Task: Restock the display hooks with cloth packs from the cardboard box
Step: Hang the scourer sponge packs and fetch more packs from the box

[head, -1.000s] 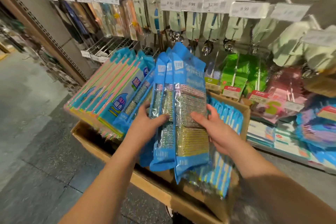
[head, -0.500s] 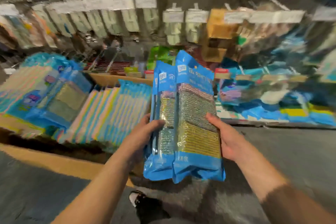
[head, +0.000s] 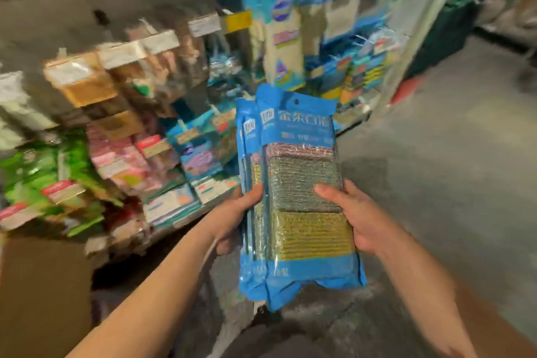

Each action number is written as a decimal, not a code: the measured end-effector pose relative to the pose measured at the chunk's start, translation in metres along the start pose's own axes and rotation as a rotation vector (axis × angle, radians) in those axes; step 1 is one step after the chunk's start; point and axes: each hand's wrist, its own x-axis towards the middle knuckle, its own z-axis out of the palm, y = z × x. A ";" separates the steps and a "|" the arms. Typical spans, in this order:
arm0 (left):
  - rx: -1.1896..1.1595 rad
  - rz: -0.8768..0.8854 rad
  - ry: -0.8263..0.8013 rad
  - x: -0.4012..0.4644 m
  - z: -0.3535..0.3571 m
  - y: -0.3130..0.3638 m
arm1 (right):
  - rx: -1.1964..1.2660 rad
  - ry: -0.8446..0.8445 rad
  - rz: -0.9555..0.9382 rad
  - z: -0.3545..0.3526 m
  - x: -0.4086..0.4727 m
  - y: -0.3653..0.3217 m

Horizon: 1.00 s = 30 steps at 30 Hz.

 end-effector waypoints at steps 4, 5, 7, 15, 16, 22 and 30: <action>0.019 -0.103 -0.112 0.068 0.058 0.008 | -0.061 0.124 -0.062 -0.059 0.022 -0.039; 0.018 -0.130 -0.139 0.087 0.073 0.013 | -0.096 0.154 -0.079 -0.075 0.031 -0.051; 0.036 -0.151 -0.177 0.129 0.102 0.023 | -0.161 0.194 -0.098 -0.105 0.049 -0.078; 0.100 -0.156 -0.291 0.293 0.223 0.102 | -0.256 0.355 -0.141 -0.216 0.132 -0.215; 0.102 -0.136 -0.300 0.310 0.238 0.112 | -0.250 0.368 -0.142 -0.229 0.140 -0.235; 0.158 -0.176 -0.319 0.390 0.324 0.161 | -0.361 0.648 -0.436 -0.337 0.213 -0.365; 0.183 -0.152 -0.288 0.496 0.437 0.196 | -0.912 0.513 -0.531 -0.455 0.317 -0.540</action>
